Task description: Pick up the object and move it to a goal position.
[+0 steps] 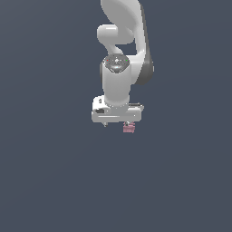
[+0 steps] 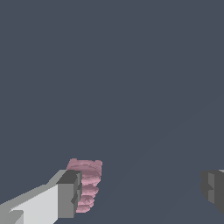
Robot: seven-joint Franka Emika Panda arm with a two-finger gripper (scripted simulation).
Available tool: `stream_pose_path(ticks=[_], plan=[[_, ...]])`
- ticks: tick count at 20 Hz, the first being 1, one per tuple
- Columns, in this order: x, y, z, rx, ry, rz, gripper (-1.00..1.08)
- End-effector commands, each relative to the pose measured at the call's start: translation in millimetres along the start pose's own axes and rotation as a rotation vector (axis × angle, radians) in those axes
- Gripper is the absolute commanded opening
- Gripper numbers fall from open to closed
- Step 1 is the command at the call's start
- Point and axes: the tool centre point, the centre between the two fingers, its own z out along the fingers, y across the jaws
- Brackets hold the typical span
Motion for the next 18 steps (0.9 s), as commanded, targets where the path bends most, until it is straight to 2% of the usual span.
stream_pose_path(ticks=[1,10,18], plan=[[0.0,0.0,0.0,0.000,0.000,0.000,1.00],[-5.3,24.8,10.8,0.014,-0.012,0.083,1.00],[-5.2,24.3,10.6,0.014,-0.012,0.080,1.00]])
